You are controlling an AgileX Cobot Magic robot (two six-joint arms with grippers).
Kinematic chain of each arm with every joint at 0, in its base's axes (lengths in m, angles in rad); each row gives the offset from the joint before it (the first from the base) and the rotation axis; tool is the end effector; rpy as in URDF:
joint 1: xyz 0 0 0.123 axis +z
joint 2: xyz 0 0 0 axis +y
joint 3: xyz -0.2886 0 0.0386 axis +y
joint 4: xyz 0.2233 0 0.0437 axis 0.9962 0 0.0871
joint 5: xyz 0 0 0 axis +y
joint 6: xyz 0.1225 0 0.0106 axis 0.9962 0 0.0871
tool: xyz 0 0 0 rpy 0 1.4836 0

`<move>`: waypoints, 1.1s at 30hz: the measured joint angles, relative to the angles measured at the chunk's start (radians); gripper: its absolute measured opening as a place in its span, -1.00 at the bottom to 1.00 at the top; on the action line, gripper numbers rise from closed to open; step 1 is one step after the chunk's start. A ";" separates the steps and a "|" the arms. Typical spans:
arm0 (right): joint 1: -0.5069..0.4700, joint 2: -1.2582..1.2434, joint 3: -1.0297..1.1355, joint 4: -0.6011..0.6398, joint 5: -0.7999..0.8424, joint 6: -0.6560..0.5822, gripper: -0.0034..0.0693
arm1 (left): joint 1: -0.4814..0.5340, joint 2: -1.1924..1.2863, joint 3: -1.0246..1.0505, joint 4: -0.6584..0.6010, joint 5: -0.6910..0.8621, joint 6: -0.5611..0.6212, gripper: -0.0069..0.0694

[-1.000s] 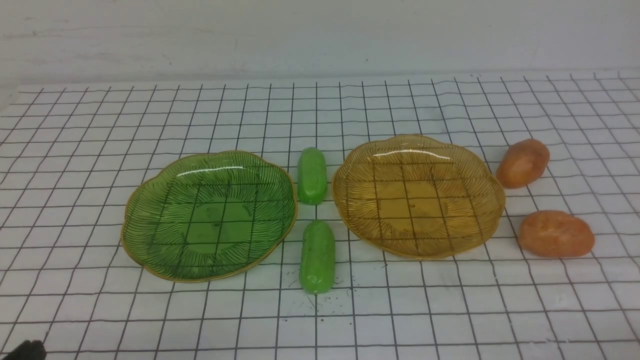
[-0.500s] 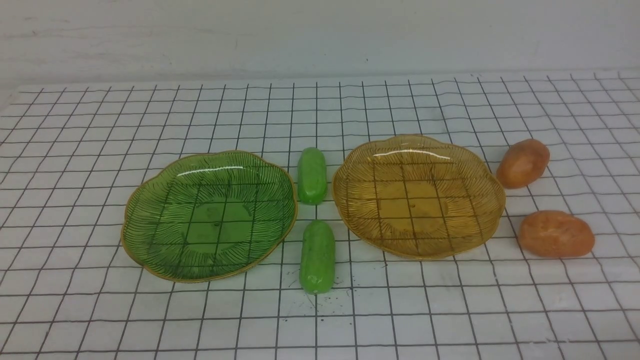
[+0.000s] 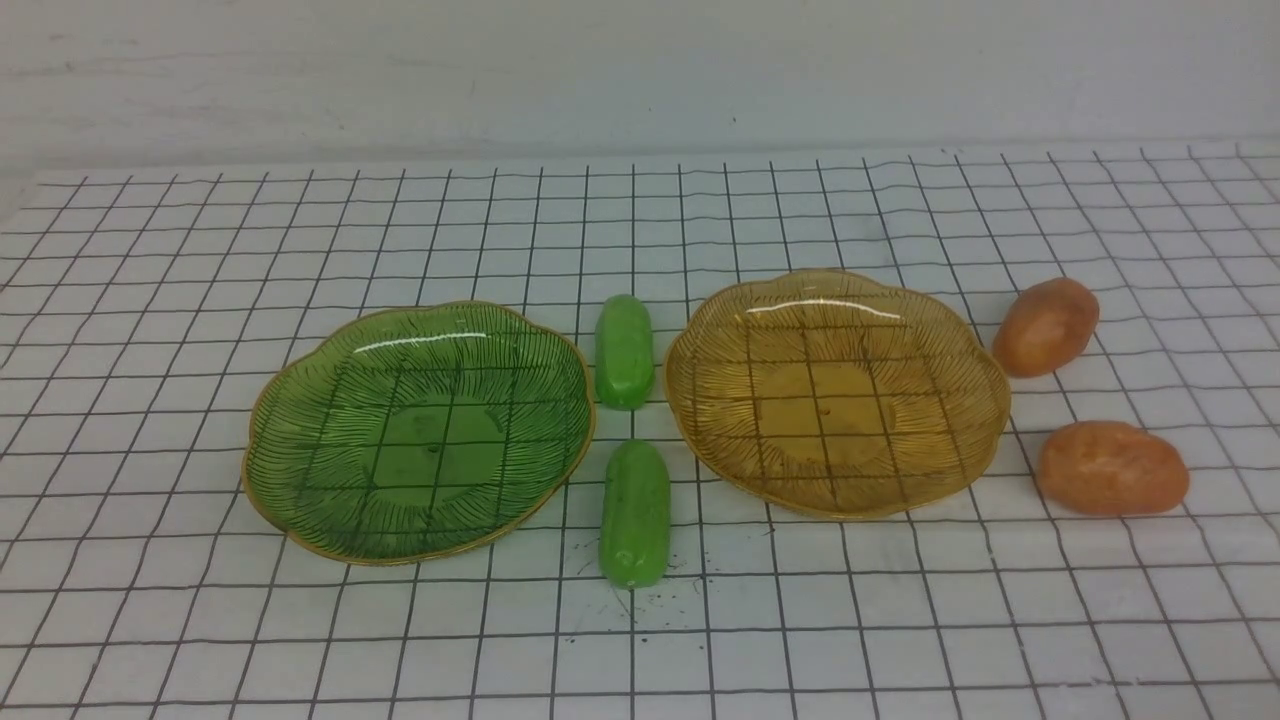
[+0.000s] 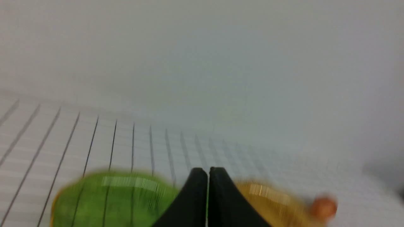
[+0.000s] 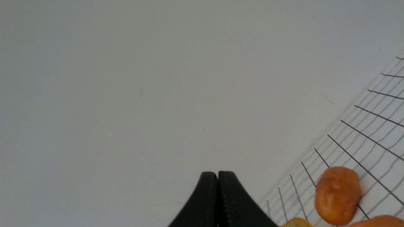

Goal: Put different types of vegetables on the plate.
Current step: 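Put the green cucumber next to the left plate into that plate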

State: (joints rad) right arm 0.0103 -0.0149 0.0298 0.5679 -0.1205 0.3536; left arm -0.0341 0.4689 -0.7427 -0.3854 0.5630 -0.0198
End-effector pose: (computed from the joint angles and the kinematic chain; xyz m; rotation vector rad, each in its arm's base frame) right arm 0.0557 -0.0073 0.2188 0.6790 1.2654 0.7238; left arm 0.0810 -0.0275 0.3700 -0.1277 1.7528 -0.4567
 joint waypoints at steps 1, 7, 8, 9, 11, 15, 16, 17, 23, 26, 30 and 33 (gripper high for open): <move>0.000 0.000 0.000 0.015 -0.013 0.001 -0.93 | 0.000 0.062 -0.031 0.014 0.086 0.008 -0.84; 0.000 0.000 0.000 0.065 -0.055 0.007 -0.93 | 0.000 0.459 -0.138 0.064 0.463 0.065 -0.84; 0.000 0.000 -0.008 0.067 -0.039 0.012 -0.93 | -0.002 0.527 -0.148 0.067 0.502 0.078 -0.84; 0.000 0.000 -0.031 0.070 0.007 0.020 -0.93 | -0.015 0.586 -0.158 0.075 0.533 0.086 -0.84; 0.001 0.000 -0.083 0.059 0.107 0.025 -0.93 | -0.043 0.634 -0.174 0.085 0.549 0.090 -0.84; 0.001 0.063 -0.387 -0.090 0.449 -0.073 -0.93 | -0.222 0.752 -0.240 0.164 0.499 0.073 -0.84; 0.002 0.100 -0.443 -0.116 0.527 -0.106 -0.93 | -0.275 0.780 -0.261 0.186 0.475 0.052 -0.84; 0.003 0.155 -0.498 -0.140 0.593 -0.134 -0.93 | -0.317 0.805 -0.280 0.204 0.457 0.031 -0.84; 0.005 0.477 -0.798 -0.255 1.077 -0.360 -0.93 | -0.519 1.008 -0.462 0.310 0.437 -0.112 -0.84; 0.005 0.670 -0.895 -0.294 1.320 -0.478 -0.93 | -0.570 1.133 -0.590 0.331 0.468 -0.159 -0.84; 0.005 0.772 -0.907 -0.285 1.370 -0.542 -0.93 | -0.591 1.275 -0.719 0.352 0.495 -0.175 -0.78; 0.005 0.789 -0.908 -0.244 1.375 -0.573 -0.93 | -0.591 1.364 -0.775 0.370 0.501 -0.191 -0.63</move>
State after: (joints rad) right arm 0.0156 0.7737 -0.8783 0.3243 1.2543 -0.2195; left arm -0.6249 1.8328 -1.5181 -0.0150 1.0637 -0.2110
